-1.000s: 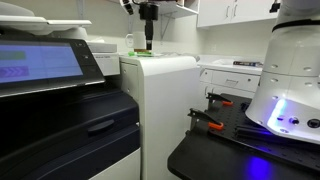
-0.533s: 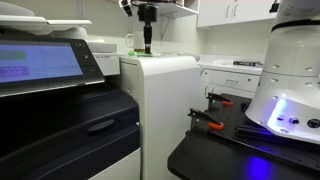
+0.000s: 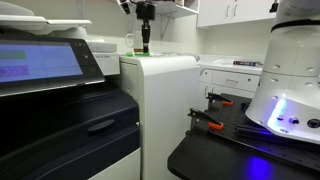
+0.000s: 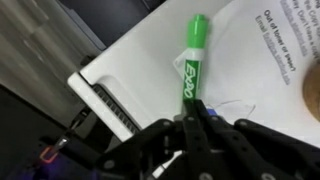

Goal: Pick the marker and put it in the cup

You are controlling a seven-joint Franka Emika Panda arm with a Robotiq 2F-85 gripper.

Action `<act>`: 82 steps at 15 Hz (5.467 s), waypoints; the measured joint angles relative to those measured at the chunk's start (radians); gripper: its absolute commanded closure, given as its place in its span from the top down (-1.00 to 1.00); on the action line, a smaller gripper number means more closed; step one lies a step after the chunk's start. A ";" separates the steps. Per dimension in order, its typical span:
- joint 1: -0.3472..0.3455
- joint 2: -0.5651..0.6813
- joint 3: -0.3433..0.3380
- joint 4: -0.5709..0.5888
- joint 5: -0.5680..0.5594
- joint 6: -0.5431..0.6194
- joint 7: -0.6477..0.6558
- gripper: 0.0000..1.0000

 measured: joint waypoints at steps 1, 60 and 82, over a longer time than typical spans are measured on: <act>0.007 0.000 0.000 0.001 0.000 0.000 -0.002 -1.00; 0.158 0.249 0.079 0.574 -1.100 -0.966 -0.369 -0.90; 0.214 0.423 0.054 0.570 -1.204 -0.821 -0.312 0.62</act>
